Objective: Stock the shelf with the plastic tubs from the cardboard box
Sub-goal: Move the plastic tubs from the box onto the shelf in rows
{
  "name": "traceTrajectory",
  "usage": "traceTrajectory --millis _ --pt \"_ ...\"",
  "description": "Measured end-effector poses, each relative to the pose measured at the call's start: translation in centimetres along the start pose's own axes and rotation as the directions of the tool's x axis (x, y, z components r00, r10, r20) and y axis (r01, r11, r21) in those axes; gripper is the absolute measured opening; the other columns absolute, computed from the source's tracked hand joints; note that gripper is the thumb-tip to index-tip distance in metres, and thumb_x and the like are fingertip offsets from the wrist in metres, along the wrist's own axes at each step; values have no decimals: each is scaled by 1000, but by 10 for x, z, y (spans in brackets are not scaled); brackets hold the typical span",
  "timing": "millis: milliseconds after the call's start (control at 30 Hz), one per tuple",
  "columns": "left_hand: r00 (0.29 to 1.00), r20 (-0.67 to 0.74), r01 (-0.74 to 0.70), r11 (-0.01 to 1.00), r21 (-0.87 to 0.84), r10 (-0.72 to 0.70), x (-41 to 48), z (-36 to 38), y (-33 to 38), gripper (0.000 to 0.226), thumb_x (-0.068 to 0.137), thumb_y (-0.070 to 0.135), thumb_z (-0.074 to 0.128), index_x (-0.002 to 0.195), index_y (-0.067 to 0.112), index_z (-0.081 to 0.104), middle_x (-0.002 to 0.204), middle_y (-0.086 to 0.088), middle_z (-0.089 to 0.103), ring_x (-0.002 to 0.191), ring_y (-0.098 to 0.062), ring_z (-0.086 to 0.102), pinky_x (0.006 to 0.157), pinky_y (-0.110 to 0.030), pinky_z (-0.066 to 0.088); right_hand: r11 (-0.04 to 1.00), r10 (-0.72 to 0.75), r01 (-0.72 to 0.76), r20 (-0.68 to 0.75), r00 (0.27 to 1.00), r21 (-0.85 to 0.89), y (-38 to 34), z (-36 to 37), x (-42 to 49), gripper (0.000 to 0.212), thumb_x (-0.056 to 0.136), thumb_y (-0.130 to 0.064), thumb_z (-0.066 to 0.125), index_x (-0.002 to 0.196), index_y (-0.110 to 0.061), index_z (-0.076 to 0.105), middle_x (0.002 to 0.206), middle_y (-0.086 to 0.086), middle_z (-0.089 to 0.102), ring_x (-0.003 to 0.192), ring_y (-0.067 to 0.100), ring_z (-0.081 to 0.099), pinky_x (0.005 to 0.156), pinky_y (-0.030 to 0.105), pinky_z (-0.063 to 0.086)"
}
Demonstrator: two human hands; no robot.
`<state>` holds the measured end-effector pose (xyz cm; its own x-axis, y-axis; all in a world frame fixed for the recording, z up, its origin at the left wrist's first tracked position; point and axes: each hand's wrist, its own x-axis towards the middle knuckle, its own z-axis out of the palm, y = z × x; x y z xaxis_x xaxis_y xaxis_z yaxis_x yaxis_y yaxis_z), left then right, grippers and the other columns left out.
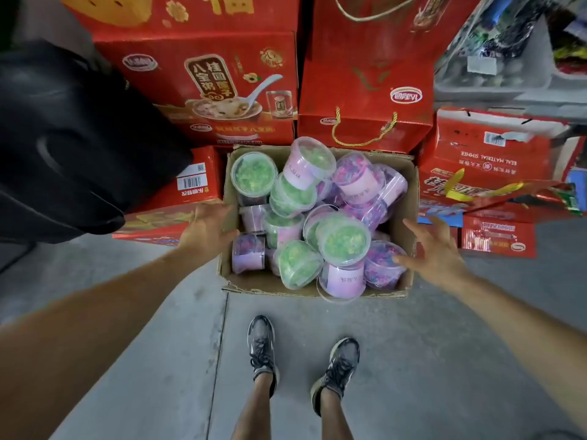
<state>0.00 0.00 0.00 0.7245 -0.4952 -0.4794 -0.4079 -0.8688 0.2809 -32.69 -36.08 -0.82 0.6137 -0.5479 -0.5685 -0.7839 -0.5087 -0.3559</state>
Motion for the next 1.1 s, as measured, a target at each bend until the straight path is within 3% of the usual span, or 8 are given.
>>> traceTrajectory --millis 167,267,500,633,733,867,967,1100 --pt "995 33 -89 991 -103 92 23 14 -20 68 89 26 80 150 19 50 133 -18 61 105 -34 64 94 -46 55 987 81 -94 109 991 127 26 8 25 99 78 -48 89 159 -47 32 165 7 14 149 38 35 119 47 37" --pt "990 3 -138 989 -56 138 28 12 -12 64 87 15 81 145 10 55 132 -23 63 107 -39 65 93 -47 55 987 57 -76 133 990 144 30 9 39 99 77 -43 91 158 -45 34 163 9 27 138 31 50 116 45 43" --pt "992 28 -122 992 -37 123 54 21 -16 58 95 12 70 149 18 50 142 -17 58 128 -39 55 108 -47 41 967 41 -65 101 994 248 45 13 62 88 79 -41 90 150 -50 40 162 -2 41 137 24 52 110 51 51" --pt "992 16 -125 992 17 125 55 28 -27 55 93 11 68 145 21 52 132 -16 63 117 -38 61 99 -46 47 975 25 -47 103 994 215 46 23 67 79 84 -35 87 148 -47 43 153 3 50 126 25 56 102 49 55" --pt "988 -3 -149 974 173 151 55 27 -29 61 85 16 77 142 18 54 118 -21 65 98 -41 63 85 -49 55 980 45 -60 83 996 188 42 25 72 71 88 -34 84 146 -45 44 136 3 56 112 23 56 95 41 53" --pt "985 -51 -147 956 255 165 52 18 -22 63 81 19 80 139 20 53 110 -22 62 86 -40 62 73 -48 55 984 64 -73 57 996 161 34 26 84 70 88 -31 83 147 -38 45 123 -2 53 112 23 55 94 36 48" --pt "980 -81 -160 958 239 184 49 20 -17 59 83 10 76 138 14 55 105 -25 64 80 -41 64 69 -47 55 996 49 -49 -1 999 79 35 27 86 70 87 -21 84 146 -33 48 120 -3 54 112 24 58 98 41 53" --pt "987 -87 -125 987 99 134 52 24 -24 65 81 5 72 140 22 52 112 -22 66 89 -43 65 72 -38 49 998 57 -57 -60 997 -2 35 25 84 73 84 -10 80 145 -33 47 105 11 65 87 29 63 80 43 60"
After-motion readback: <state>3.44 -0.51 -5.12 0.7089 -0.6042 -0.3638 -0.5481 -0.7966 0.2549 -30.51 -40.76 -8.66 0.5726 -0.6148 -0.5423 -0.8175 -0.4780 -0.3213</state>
